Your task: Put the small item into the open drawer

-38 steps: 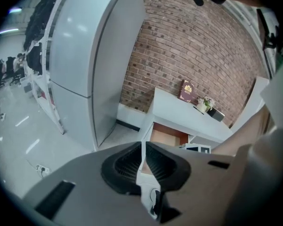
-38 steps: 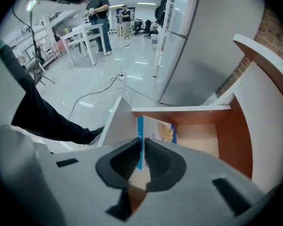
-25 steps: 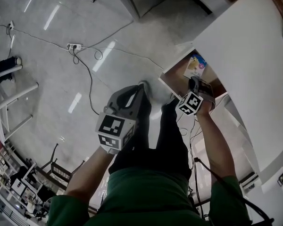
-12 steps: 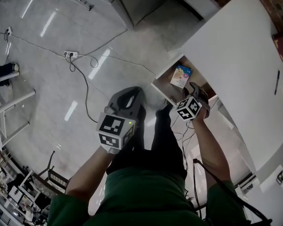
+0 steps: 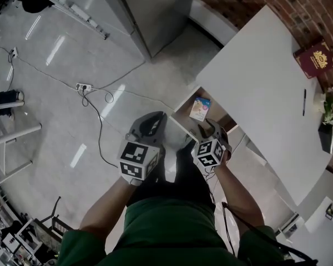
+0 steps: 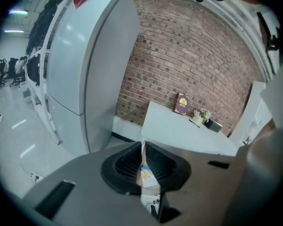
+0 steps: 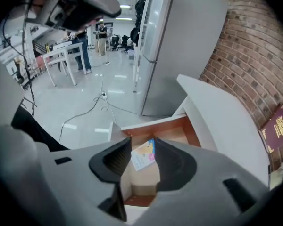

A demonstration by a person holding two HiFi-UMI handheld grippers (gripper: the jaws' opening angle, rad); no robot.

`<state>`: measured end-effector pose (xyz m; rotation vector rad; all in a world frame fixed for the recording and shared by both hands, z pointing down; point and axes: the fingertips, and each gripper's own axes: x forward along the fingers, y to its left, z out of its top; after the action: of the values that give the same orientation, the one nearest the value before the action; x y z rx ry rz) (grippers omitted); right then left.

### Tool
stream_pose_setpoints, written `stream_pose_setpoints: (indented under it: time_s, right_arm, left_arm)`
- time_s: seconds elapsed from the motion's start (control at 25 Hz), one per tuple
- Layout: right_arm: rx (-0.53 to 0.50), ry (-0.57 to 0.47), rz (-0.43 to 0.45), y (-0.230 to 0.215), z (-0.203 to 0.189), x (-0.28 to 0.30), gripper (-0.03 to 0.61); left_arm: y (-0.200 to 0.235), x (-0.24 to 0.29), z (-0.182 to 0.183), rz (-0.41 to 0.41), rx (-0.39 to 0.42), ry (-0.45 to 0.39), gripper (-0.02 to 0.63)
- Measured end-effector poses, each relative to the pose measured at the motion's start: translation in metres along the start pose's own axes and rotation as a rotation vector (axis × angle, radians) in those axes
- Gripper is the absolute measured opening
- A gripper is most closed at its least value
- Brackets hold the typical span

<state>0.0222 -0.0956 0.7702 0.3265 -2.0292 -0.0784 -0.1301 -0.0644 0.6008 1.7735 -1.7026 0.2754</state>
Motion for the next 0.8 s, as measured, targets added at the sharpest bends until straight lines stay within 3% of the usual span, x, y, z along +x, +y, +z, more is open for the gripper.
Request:
stream_pose_setpoints:
  time_s: [0.2,0.6,0.8]
  right_arm:
    - [0.116,-0.128,-0.002,-0.016,0.05,-0.052,0.153]
    - [0.318,-0.396,-0.096,-0.089,0.127,-0.149,0.131]
    - [0.362,-0.527,-0.161,-0.123,0.158,-0.195,0.119]
  left_arm:
    - [0.0,-0.017,0.018,0.027,0.014,-0.04,0.025]
    - [0.001,-0.043,0.069,0.077,0.066,-0.134,0.025]
    - [-0.01,-0.051,0.095,0.067,0.095,-0.181,0.025]
